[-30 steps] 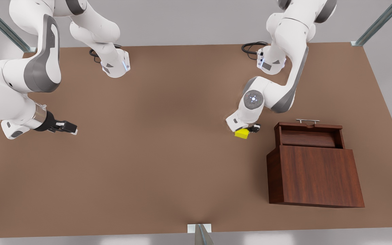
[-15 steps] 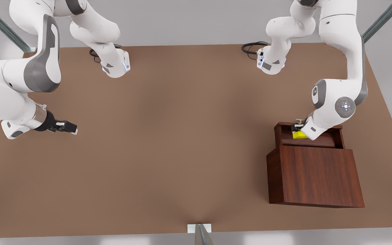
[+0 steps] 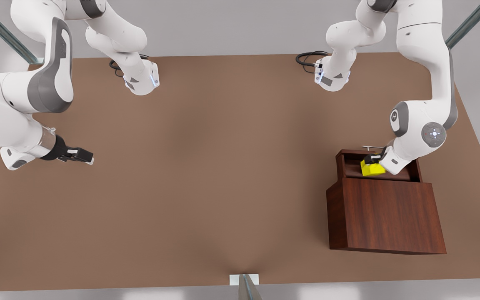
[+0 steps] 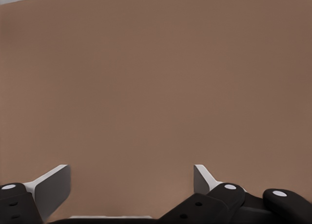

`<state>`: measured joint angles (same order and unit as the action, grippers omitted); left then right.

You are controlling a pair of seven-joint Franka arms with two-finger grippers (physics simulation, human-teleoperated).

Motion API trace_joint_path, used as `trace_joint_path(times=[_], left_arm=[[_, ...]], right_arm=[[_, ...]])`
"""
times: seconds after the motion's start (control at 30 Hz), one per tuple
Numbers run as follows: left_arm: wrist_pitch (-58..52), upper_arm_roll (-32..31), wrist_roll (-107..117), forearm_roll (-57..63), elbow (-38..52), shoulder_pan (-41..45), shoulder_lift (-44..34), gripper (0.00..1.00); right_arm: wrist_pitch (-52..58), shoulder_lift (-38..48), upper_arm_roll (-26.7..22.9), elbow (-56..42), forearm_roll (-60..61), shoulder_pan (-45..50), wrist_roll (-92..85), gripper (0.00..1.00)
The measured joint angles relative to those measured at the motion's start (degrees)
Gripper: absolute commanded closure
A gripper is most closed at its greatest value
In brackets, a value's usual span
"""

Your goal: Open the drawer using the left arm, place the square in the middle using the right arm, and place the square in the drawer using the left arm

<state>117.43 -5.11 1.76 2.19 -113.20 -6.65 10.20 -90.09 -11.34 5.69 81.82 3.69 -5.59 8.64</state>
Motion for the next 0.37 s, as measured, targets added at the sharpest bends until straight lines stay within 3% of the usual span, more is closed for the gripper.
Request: trace_joint_path(times=[0.07,0.13,0.23,0.37], left_arm=[[-1.49,0.01,0.5,0.08,1.54,-0.05,-0.37,0.0],[-18.54,-5.39,0.53,0.23,14.68,-0.19,-0.26,0.0],[-28.13,-6.47,0.31,1.63,27.09,11.92,0.01,0.0],[-29.01,-6.76,0.88,3.18,27.95,11.92,0.97,0.0]], right_arm=[[0.0,0.0,-0.07,-0.02,0.07,-0.02,-0.2,0.0],[0.0,0.0,-0.07,0.0,0.09,-0.03,-0.2,0.0],[0.09,0.18,-0.07,0.0,0.14,-0.11,-0.29,0.0],[-0.09,0.0,-0.07,-0.09,0.18,0.08,-0.21,0.0]])
